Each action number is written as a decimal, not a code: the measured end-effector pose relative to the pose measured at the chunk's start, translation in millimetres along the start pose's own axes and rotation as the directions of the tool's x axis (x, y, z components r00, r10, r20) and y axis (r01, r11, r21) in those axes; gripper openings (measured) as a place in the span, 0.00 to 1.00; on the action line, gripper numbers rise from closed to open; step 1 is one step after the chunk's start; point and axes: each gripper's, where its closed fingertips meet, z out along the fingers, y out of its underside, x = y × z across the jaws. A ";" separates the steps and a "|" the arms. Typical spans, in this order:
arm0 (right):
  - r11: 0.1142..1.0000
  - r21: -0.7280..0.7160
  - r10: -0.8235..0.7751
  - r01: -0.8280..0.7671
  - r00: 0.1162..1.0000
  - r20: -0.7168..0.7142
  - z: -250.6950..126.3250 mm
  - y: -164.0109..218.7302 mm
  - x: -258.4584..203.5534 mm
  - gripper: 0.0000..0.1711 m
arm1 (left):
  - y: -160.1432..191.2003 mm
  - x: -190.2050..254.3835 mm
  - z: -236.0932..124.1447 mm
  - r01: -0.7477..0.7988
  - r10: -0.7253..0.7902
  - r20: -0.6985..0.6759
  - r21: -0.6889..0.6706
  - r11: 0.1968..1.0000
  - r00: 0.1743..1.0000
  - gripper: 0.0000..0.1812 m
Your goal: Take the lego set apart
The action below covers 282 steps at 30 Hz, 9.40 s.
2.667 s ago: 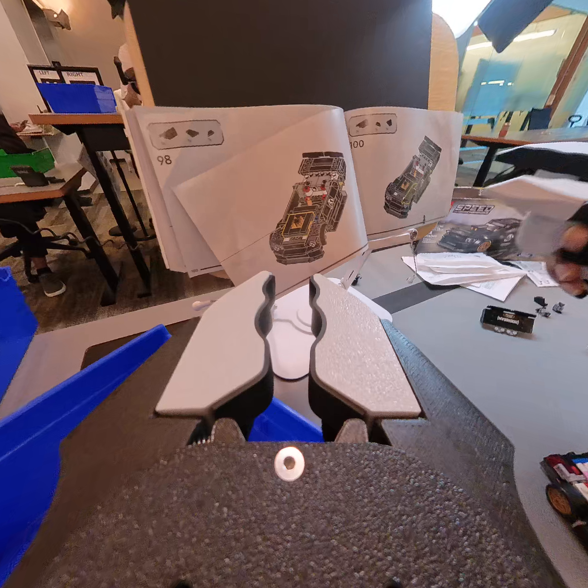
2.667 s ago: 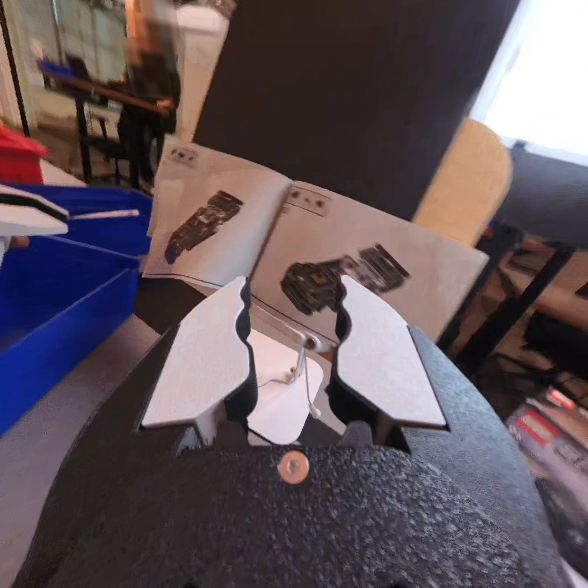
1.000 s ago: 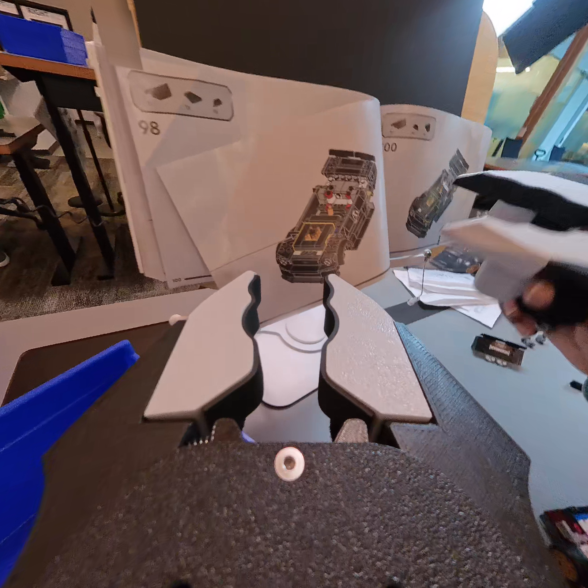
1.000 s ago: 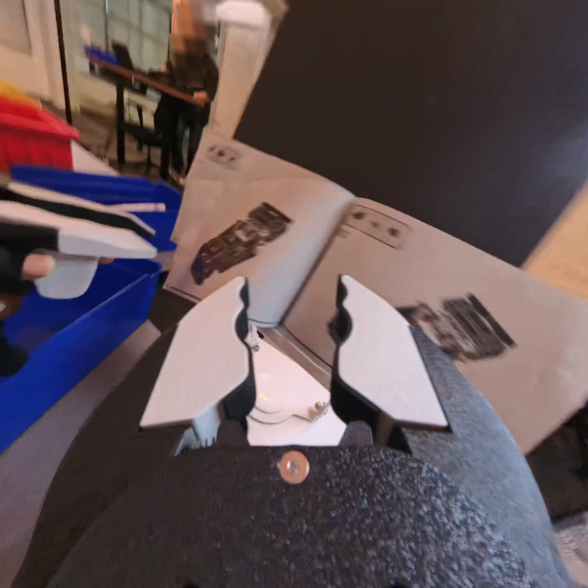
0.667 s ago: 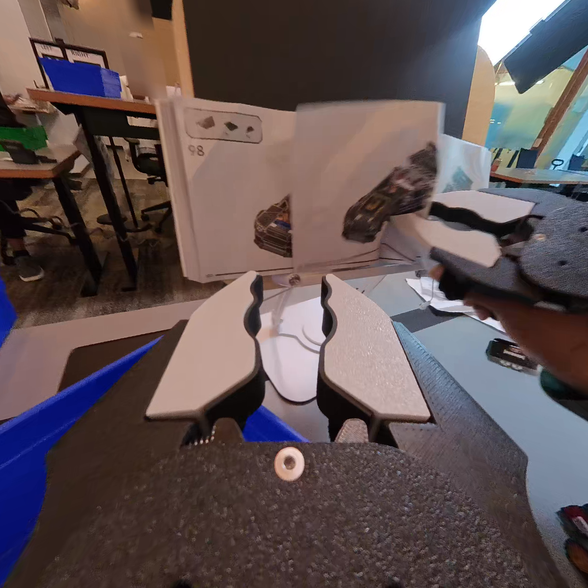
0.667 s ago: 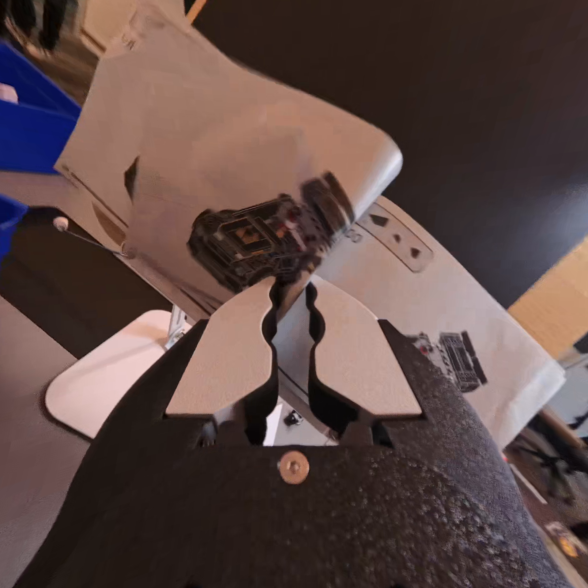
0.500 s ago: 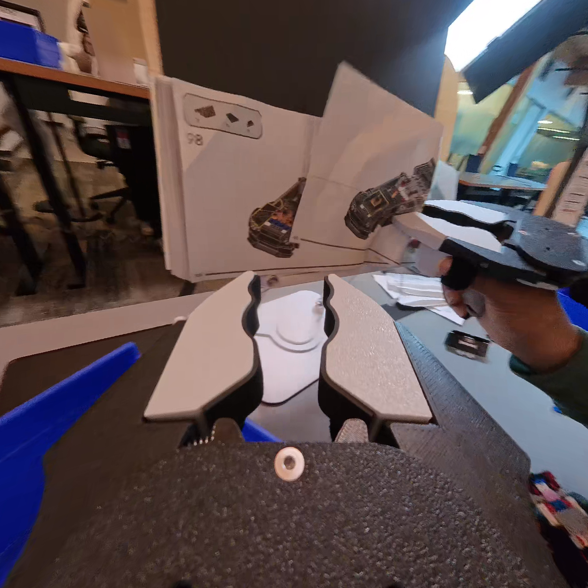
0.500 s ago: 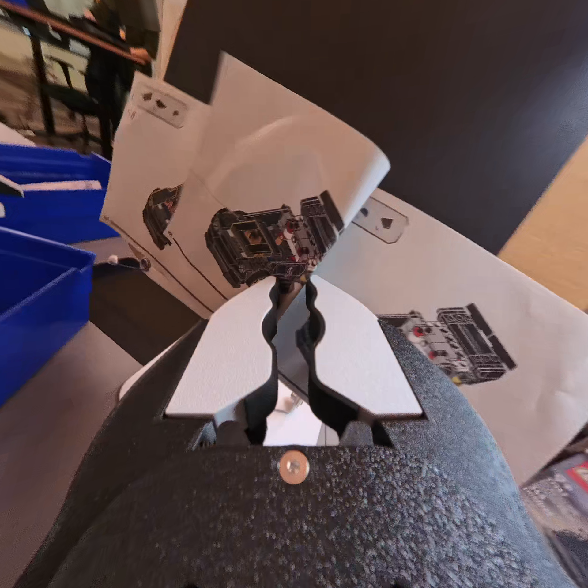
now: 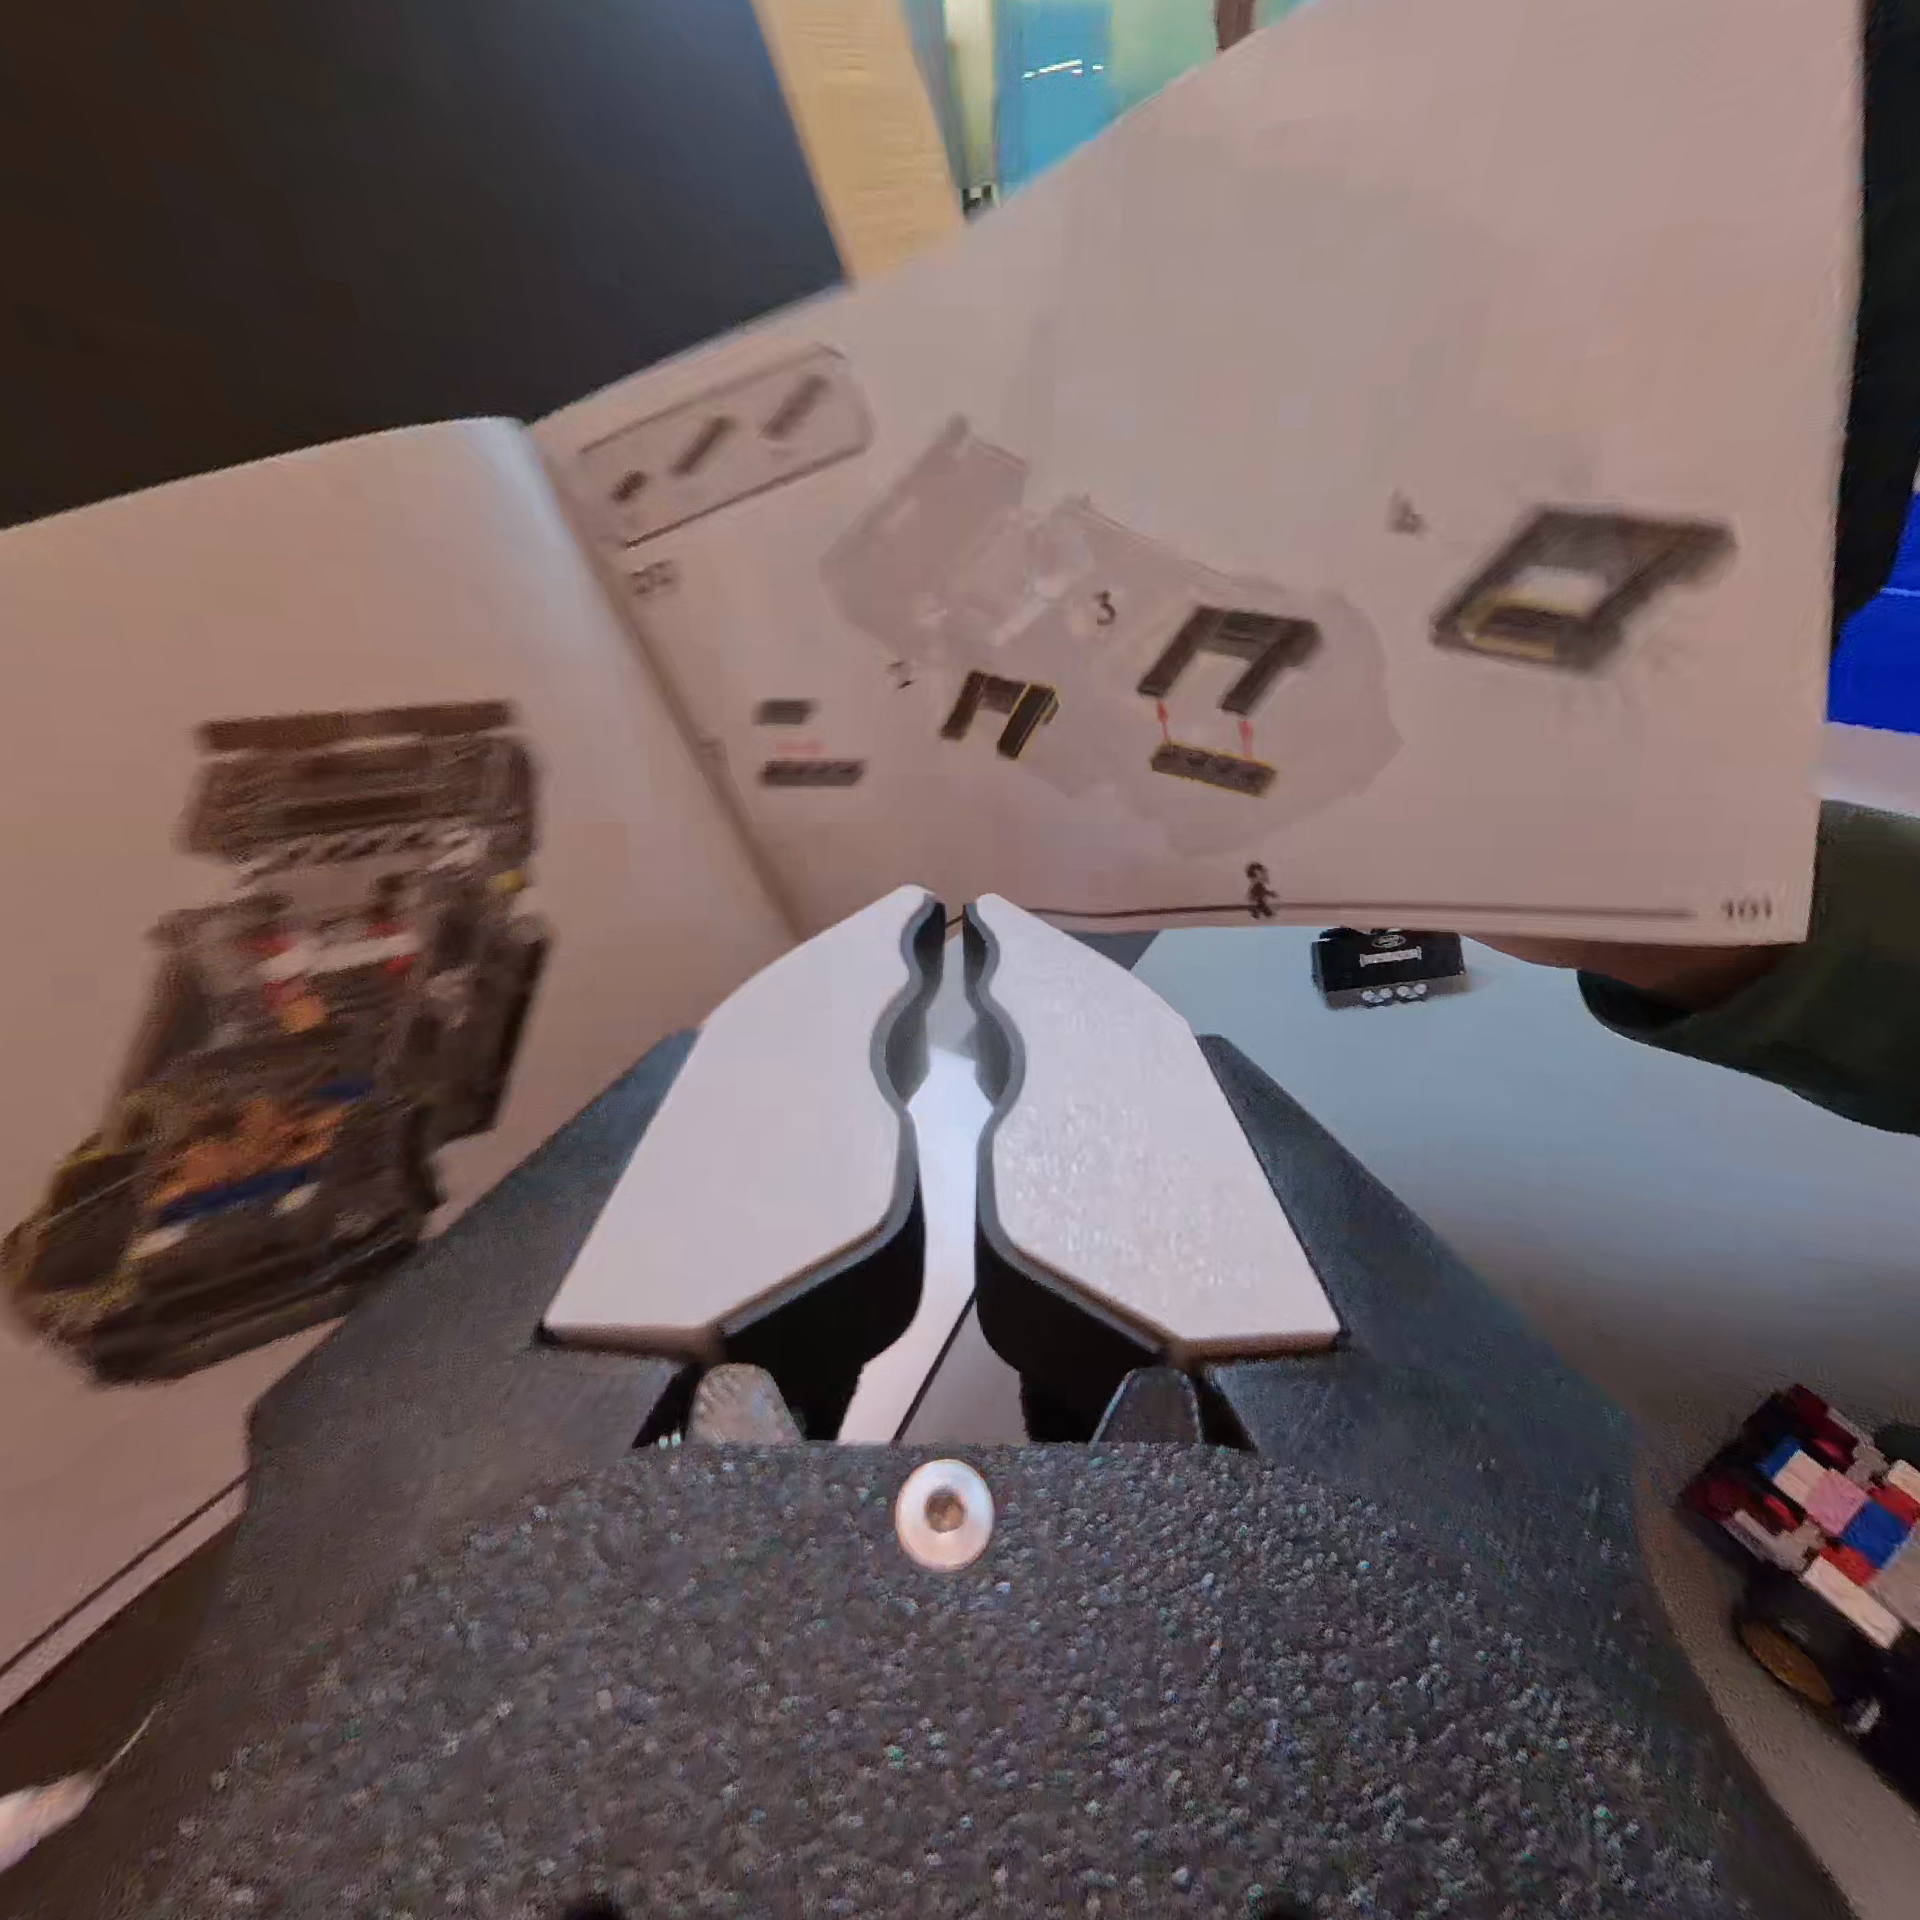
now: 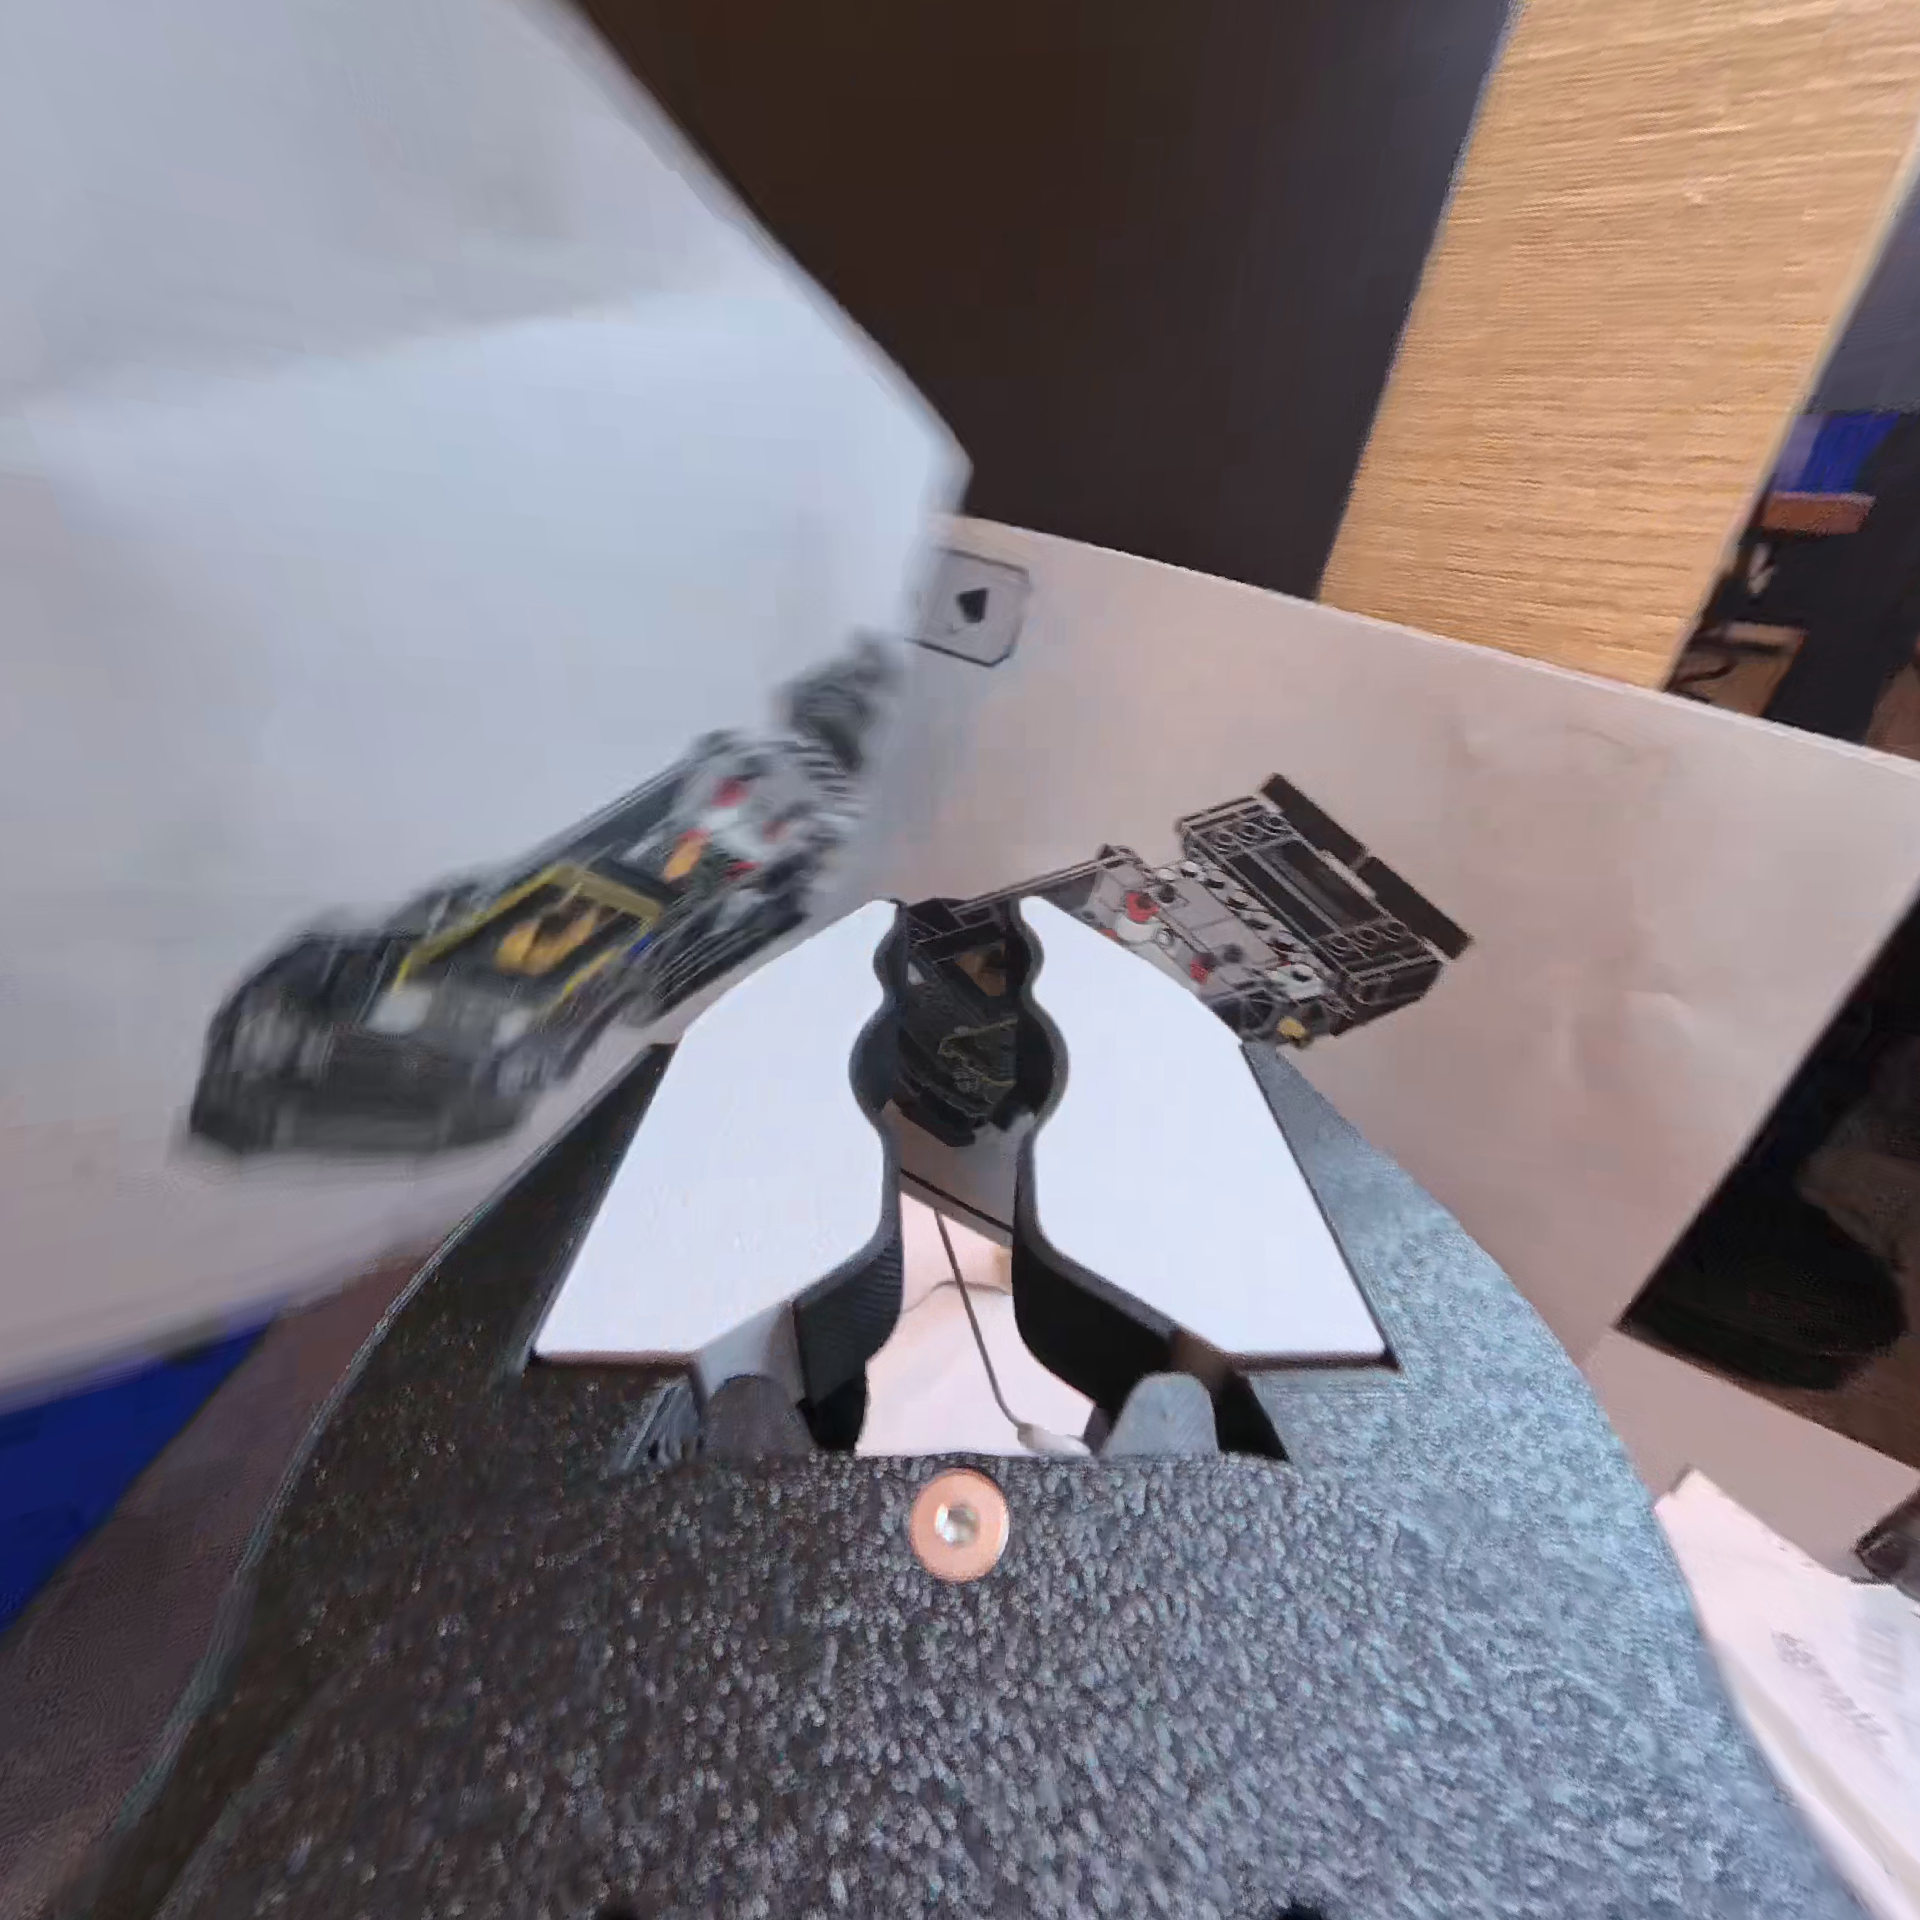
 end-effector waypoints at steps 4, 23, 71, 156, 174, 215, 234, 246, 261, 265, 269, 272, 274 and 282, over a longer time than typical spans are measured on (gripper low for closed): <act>0.986 0.074 0.146 -0.150 0.988 0.057 -30.4 -8.1 11.7 0.16 | 3.0 26.6 27.4 -0.051 0.051 0.008 -0.020 0.999 0.999 0.01; 0.957 -0.226 -0.191 0.184 0.981 -0.013 -29.0 38.9 21.8 0.11 | 11.7 -7.4 72.3 0.135 -0.106 0.211 -0.130 0.982 0.972 0.00; 0.953 -0.041 -0.303 0.300 0.948 -0.100 -1.0 -39.1 -73.2 0.10 | 47.2 -113.2 -34.1 0.130 -0.086 0.440 -0.071 0.989 0.894 0.00; 0.178 -0.135 -0.979 0.975 0.189 0.076 152.9 -30.5 -158.4 0.23 | 63.4 -155.6 -126.9 0.245 -0.297 0.520 0.167 0.955 0.801 0.06; 0.152 -0.143 -0.982 0.978 0.166 0.095 163.7 -33.5 -156.2 0.12 | 64.7 -156.8 -128.4 0.249 -0.302 0.520 0.170 0.953 0.799 0.06; 0.183 -0.175 -0.958 0.967 0.216 0.188 118.0 -35.0 -138.1 0.01 | 44.7 -136.5 -118.5 0.200 -0.253 0.410 0.169 0.965 0.876 0.20; 0.931 0.014 -0.364 0.365 0.930 -0.050 -63.8 -64.0 -7.3 0.23 | -13.7 22.6 14.1 -0.200 0.200 -0.013 0.049 0.979 0.980 0.00; 0.927 -0.125 0.368 -0.353 0.919 0.138 -68.1 4.6 37.3 0.61 | 9.1 43.2 73.4 -0.277 0.277 -0.017 -0.126 0.952 0.961 0.23; 0.967 -0.253 0.011 0.011 0.997 0.083 -11.6 3.0 64.0 0.20 | 9.3 -14.5 21.0 -0.199 0.213 0.107 -0.128 0.972 0.971 0.30; 0.957 -0.278 -0.074 0.079 0.997 0.029 -7.2 0.7 66.2 0.24 | 4.6 -45.0 19.7 -0.167 0.187 0.160 -0.130 0.977 0.969 0.25; 0.974 -0.216 -0.066 0.064 0.998 -0.001 -6.6 1.6 65.6 0.25 | 1.8 -54.6 24.6 -0.156 0.186 0.200 -0.155 0.975 0.962 0.17; 0.983 -0.165 -0.091 0.084 0.995 -0.033 -6.7 4.3 65.0 0.27 | 4.8 -55.1 27.3 -0.186 0.229 0.244 -0.189 0.964 0.942 0.16; 0.984 -0.158 -0.095 0.086 0.994 -0.049 -8.9 6.5 65.3 0.27 | 6.6 -56.0 28.3 -0.227 0.283 0.277 -0.219 0.949 0.918 0.16; 0.977 -0.089 -0.214 0.196 0.922 -0.322 -61.2 -20.6 67.6 0.32 | 7.1 -59.4 33.1 -0.281 0.376 0.375 -0.285 0.917 0.847 0.12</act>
